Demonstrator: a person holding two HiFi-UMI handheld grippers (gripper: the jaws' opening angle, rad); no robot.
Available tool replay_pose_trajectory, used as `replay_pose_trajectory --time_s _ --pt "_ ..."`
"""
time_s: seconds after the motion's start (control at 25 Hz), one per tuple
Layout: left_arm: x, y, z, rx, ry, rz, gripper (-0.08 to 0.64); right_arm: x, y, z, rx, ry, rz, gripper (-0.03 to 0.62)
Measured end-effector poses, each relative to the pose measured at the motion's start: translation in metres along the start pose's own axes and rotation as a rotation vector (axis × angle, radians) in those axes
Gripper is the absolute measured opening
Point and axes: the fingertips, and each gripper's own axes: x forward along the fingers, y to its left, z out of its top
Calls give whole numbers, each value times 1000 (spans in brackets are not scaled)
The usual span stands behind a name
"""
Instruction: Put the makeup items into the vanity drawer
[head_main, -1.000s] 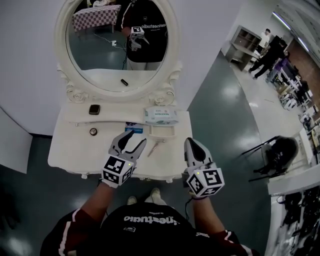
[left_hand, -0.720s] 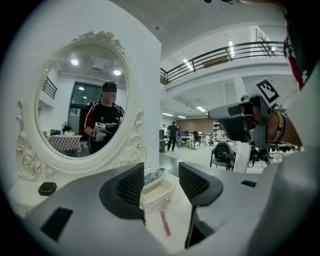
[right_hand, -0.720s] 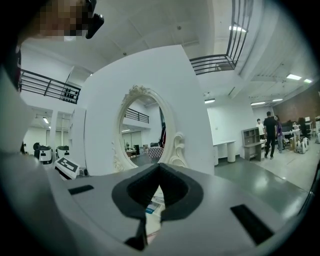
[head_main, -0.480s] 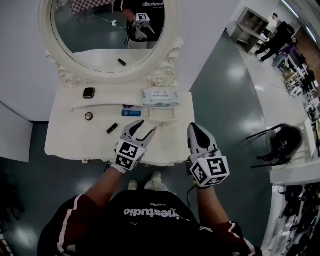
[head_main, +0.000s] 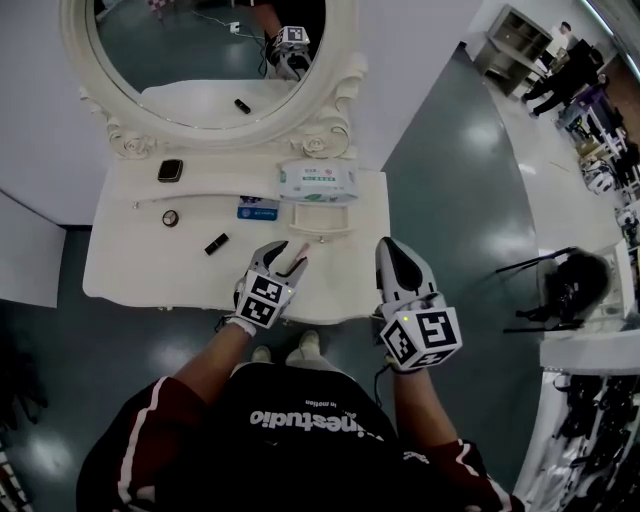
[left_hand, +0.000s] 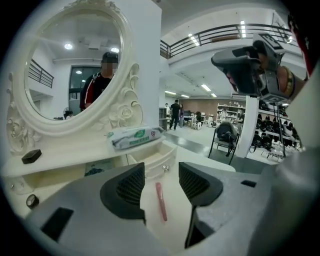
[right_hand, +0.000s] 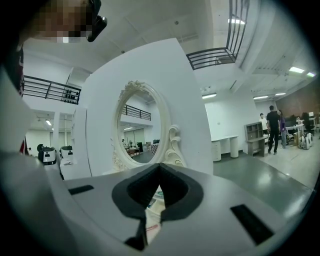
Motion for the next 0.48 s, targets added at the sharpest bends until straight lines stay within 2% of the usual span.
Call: replay_pose_trajectory --time_s 0.24,0.48 --pt "23 0 -38 -15 72 43 206 2 -15 -8 10 9 30 3" --pt "42 -2 -72 -44 145 54 206 -3 -30 -18 29 24 36 3"
